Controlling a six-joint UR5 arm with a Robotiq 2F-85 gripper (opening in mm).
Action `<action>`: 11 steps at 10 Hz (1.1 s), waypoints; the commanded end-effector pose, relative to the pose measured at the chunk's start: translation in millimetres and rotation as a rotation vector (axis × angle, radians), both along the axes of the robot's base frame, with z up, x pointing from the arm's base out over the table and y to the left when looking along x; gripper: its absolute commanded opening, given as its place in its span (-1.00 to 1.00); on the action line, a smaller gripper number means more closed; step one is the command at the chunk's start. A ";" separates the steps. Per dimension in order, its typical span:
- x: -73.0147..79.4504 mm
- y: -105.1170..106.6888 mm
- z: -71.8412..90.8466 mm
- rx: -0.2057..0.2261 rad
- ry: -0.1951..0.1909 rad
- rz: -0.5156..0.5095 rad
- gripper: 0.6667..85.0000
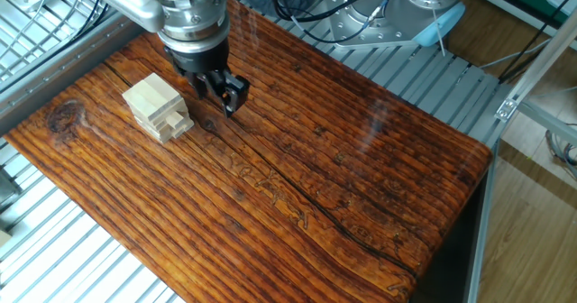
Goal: Play Jenga
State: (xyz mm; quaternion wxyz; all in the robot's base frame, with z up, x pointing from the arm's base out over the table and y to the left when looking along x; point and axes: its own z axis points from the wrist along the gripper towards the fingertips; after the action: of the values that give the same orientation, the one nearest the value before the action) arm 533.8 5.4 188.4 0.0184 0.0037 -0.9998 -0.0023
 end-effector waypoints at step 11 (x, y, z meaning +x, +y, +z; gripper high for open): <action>-3.6 23.5 7.9 0.059 0.015 0.203 -0.98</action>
State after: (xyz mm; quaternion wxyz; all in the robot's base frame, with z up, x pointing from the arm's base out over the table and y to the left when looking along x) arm 528.1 2.0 194.0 0.0329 0.0696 -0.9968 0.0200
